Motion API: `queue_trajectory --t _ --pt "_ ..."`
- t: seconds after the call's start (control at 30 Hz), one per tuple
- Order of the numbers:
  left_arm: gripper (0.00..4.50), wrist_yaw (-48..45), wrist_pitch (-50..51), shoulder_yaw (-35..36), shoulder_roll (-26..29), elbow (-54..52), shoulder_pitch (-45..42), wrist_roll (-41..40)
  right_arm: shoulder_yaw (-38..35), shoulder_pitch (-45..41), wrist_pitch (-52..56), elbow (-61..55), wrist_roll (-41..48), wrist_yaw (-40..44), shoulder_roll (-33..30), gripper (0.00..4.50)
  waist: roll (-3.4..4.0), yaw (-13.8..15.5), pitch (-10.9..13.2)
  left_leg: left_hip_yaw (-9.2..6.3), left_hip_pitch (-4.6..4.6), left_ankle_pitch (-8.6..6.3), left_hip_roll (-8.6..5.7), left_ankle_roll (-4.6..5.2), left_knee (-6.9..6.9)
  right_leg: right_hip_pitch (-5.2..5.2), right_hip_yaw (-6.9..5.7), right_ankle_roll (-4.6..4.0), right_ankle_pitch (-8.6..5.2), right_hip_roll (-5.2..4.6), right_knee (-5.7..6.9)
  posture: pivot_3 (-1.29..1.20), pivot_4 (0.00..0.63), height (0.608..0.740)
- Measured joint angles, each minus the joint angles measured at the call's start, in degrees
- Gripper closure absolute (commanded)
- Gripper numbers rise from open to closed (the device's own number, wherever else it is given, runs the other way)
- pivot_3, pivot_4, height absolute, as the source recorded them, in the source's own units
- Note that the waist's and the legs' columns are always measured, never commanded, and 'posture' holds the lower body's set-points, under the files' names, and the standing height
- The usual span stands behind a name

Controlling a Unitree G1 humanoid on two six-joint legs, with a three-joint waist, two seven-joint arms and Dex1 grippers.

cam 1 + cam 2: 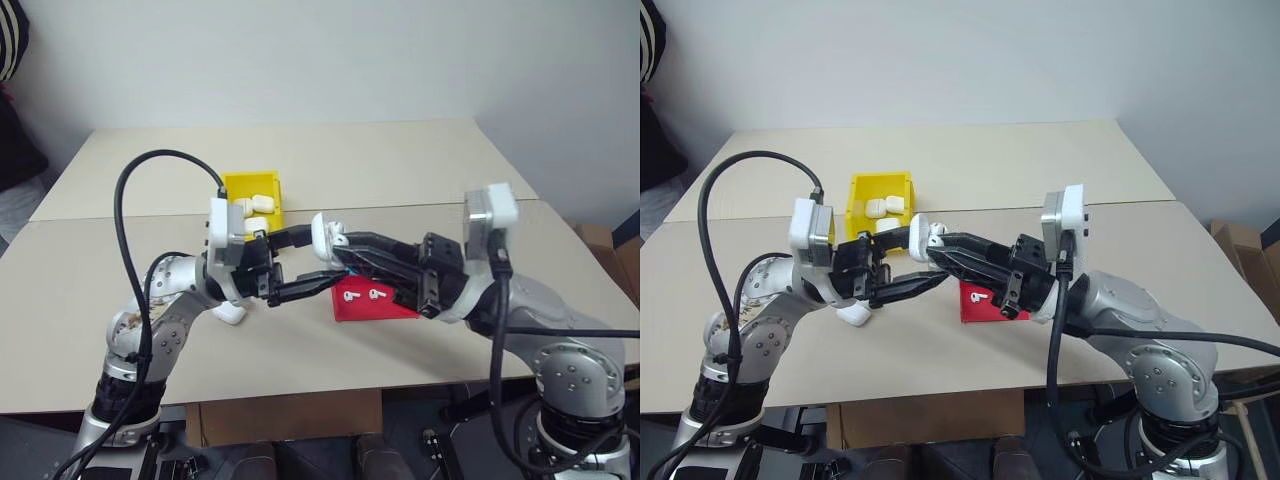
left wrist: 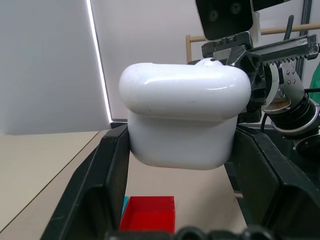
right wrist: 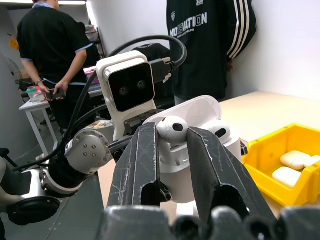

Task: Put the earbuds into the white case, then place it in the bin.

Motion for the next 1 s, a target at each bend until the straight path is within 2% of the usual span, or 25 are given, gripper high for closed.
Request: queue_trajectory --t 0.1,0.6,0.7,0.8,0.87,0.9,1.0 --pt "1.73 0.0 0.0 0.0 -0.3 0.0 0.1 0.1 0.0 0.3 -0.4 0.0 0.0 0.3 -0.3 2.93 0.0 0.0 0.0 0.0 0.0 0.0 0.0 0.0 0.0 0.0 0.0 0.0 0.0 0.0 -0.01 0.0 0.15 0.74" --pt "1.73 0.2 -0.2 0.1 -0.4 0.1 0.4 0.4 -1.0 1.3 -3.9 0.0 -2.8 4.5 -3.2 2.93 0.0 0.1 0.0 0.0 -0.01 0.0 0.0 0.0 0.0 0.0 0.0 0.03 -0.01 0.0 -0.04 0.0 0.15 0.74" --pt "1.73 -0.2 -0.3 0.1 -0.4 0.7 0.4 0.5 -4.0 0.7 -5.1 1.7 -3.8 7.2 -6.4 2.93 -0.01 0.2 0.0 0.0 0.0 0.0 0.0 0.0 0.01 0.03 0.0 0.03 -0.01 0.0 -0.06 0.0 0.15 0.74" --pt "1.73 -0.9 -0.4 0.1 -0.3 2.4 0.4 1.2 -4.0 -3.1 -5.1 5.4 -5.3 13.0 -12.1 2.93 -0.01 0.0 0.0 0.02 0.01 0.0 -0.01 0.0 0.02 0.01 0.01 0.03 -0.01 0.0 -0.05 0.0 0.15 0.74" --pt "1.73 -1.7 -0.5 -0.3 -0.3 3.9 -0.1 2.1 -2.4 -9.6 -4.6 8.9 -6.9 17.7 -16.0 3.29 0.01 -0.2 0.0 0.04 0.02 0.01 -0.01 0.01 0.04 -0.01 0.04 0.02 0.0 0.02 -0.02 0.0 0.15 0.74" --pt "1.73 -2.1 -0.6 -0.6 -0.4 5.2 -0.9 2.5 0.1 -15.6 -3.9 11.9 -8.2 21.2 -18.6 3.48 0.04 -0.3 0.0 0.06 0.06 0.01 -0.01 0.02 0.04 -0.03 0.06 0.0 0.01 0.03 -0.02 0.0 0.15 0.74" --pt "1.73 -3.2 -1.7 -1.5 -0.9 7.7 -2.8 3.7 5.5 -27.5 -1.7 18.4 -11.7 27.4 -20.5 4.46 -0.01 -0.1 0.0 -0.02 0.07 0.02 0.04 0.04 -0.02 -0.01 0.02 -0.01 0.0 0.1 -0.06 0.0 0.15 0.74"
